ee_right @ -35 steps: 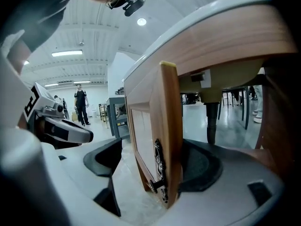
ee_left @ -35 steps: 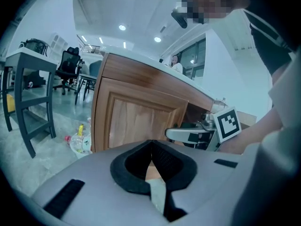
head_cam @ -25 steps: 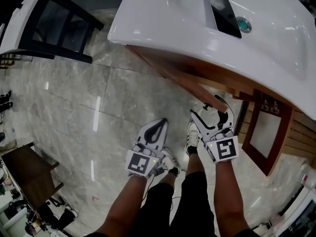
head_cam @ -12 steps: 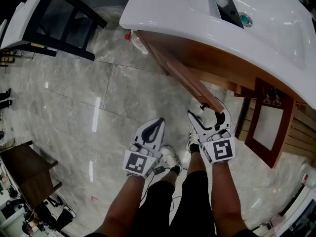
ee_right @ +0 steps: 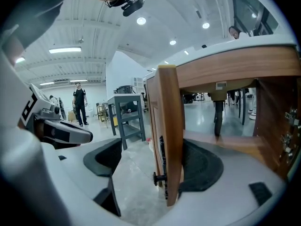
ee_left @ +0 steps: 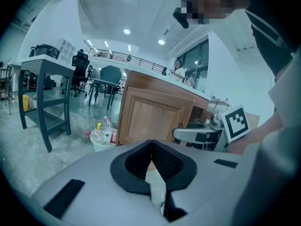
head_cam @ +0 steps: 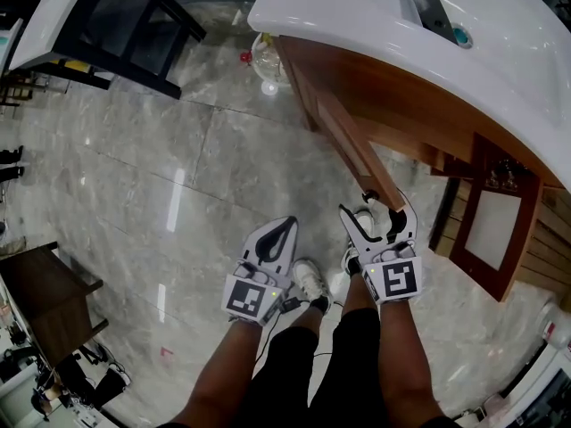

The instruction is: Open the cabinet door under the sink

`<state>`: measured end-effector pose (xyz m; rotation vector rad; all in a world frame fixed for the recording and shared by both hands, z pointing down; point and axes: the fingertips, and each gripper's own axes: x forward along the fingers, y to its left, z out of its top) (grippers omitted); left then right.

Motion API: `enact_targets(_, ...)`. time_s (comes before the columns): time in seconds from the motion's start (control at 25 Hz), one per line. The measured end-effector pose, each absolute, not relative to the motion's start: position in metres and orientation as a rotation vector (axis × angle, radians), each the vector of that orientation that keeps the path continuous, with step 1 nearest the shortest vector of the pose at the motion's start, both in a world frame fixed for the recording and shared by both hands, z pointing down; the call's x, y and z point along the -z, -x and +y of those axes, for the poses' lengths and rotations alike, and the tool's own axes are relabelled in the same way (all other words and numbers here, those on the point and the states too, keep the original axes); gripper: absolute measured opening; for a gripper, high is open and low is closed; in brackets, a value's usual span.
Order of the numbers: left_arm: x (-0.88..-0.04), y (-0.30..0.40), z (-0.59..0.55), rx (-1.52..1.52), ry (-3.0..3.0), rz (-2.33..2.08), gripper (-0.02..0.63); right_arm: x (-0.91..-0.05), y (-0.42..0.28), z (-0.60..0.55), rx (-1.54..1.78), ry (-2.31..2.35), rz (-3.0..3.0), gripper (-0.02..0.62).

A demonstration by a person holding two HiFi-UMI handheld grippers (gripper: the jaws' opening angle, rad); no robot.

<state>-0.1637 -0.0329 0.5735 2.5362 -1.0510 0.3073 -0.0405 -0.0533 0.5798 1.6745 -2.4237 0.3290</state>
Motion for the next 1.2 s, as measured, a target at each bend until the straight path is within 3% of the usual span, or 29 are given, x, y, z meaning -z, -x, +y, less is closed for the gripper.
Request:
enact_targets(0.44, -0.577, 0.196, -0.023, -0.286, -2.493, -1.129, 0.023, -0.572, 0.079, -0.041, -0.365, -1.687, -2.462, 0.374)
enact_targets(0.6, -0.589, 0.214, -0.015, -0.418, -2.441, -1.137, 0.023, -0.57, 0.093, -0.037, -0.385, -1.678, -2.494, 0.374)
enact_targets(0.76, -0.579, 0.225, -0.021, -0.283, -2.457, -1.2, 0.023, -0.569, 0.111, -0.032, -0.388, -1.637, -2.515, 0.374)
enact_targets(0.92, -0.584, 0.238, -0.02, -0.393, -2.418, -1.202, 0.023, -0.569, 0.118, -0.031, -0.413, -1.645, -2.511, 0.374)
enact_targets(1.2, -0.581, 0.246, -0.024, -0.311, -2.416, -1.25, 0.023, -0.568, 0.14, -0.028, -0.397, -1.563, -2.557, 0.374)
